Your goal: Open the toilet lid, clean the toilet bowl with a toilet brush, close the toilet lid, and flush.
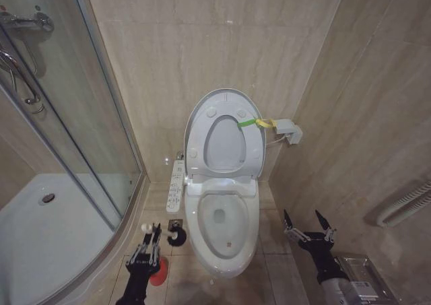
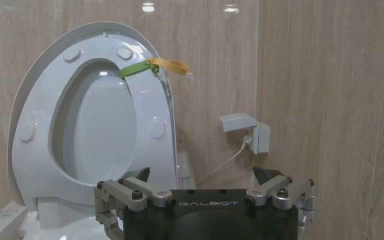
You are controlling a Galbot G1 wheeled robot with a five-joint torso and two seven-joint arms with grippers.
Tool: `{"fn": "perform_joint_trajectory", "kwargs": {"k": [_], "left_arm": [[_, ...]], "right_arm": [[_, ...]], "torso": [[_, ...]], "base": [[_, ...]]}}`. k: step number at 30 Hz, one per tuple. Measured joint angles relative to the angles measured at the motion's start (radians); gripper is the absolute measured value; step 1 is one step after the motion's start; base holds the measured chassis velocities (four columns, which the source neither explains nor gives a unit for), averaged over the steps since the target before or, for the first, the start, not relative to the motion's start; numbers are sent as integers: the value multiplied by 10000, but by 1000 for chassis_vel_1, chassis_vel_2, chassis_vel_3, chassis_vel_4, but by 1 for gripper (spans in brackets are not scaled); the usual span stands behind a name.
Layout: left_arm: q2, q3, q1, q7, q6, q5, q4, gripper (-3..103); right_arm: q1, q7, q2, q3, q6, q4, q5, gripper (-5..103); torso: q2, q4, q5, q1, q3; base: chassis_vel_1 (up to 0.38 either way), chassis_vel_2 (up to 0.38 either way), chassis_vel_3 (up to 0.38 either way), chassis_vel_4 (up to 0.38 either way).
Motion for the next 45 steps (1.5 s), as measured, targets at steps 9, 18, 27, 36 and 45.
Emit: {"fn": "perform_joint_trajectory", "kwargs": {"k": [9,18,27,36,45], "left_arm": [[590,-145,-1360,505,531,-778,315,16],[1017,154,-2589,1953,869,-1981,813,16],[1353,575,-3854,2254,1345,-3282,1825,16],[1926,1497,-5017,2244,1621,-3965,3170,16],[2515,2861,-5651,1806,1980,-4012,4262,16]], "right_arm": [[0,0,0,0,0,0,0,100],[0,0,0,0,0,-1,0,100],[0,0,0,0,0,0,0,100],[0,0,0,0,0,0,0,100],[0,0,0,0,0,0,0,100]], "torso": [[-2,0,-3,1,1],[-2,0,-2,1,1],[-2,0,0,1,1],[-1,-1,0,1,1],[0,1,-1,1,1]], "base": [[0,0,0,0],[0,0,0,0],[0,0,0,0],[0,0,0,0],[0,0,0,0]]}}
